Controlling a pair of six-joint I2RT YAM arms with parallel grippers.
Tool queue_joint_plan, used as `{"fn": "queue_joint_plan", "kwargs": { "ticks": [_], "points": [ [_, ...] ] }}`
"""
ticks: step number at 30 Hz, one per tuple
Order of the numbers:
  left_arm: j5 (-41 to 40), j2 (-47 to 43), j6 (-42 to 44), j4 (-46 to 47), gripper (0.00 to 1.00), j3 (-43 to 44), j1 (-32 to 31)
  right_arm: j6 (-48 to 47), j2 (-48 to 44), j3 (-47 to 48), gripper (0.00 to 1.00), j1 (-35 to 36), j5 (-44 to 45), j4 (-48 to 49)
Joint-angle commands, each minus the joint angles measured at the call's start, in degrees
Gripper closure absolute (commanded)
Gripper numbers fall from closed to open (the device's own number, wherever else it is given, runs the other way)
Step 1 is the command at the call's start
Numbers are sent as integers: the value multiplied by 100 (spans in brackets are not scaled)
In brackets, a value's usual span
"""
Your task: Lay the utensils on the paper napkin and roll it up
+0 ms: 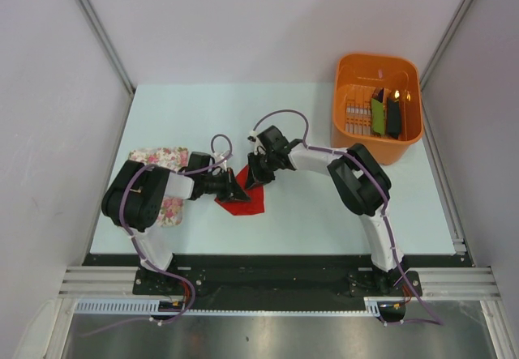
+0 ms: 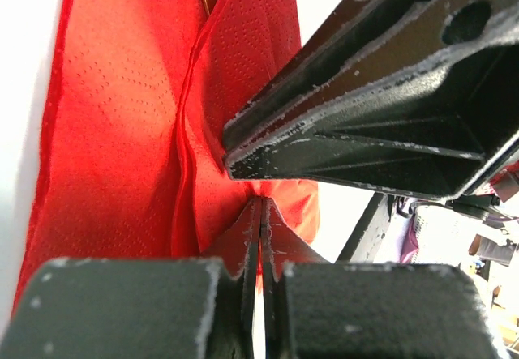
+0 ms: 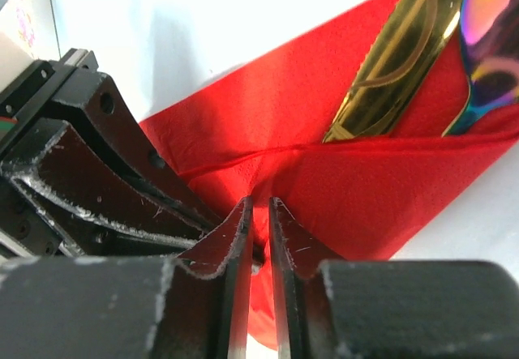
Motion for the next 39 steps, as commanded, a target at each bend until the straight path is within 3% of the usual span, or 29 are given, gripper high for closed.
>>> {"fn": "queue_joint_plan", "kwargs": {
  "ticks": [1,16,22,26,32,39],
  "points": [
    [-1194,235,531,-606,100,-105,57,-44,-444,192,83,53,34,-185],
    [-949,-98,540,-492,99,-193,48,-377,328,271,94,185,1044,-650],
    [-403,-837,233,211,82,-351,-162,-386,469,183,96,168,993,-677],
    [-332,-802,31,448,81,-316,-286,-368,461,183,96,159,940,-651],
    [-473,-275,4,423,83,-255,-321,-342,460,192,95,133,861,-651],
    [-859,270,215,10,97,-246,-233,-377,294,314,91,71,668,-616]
  ]
}}
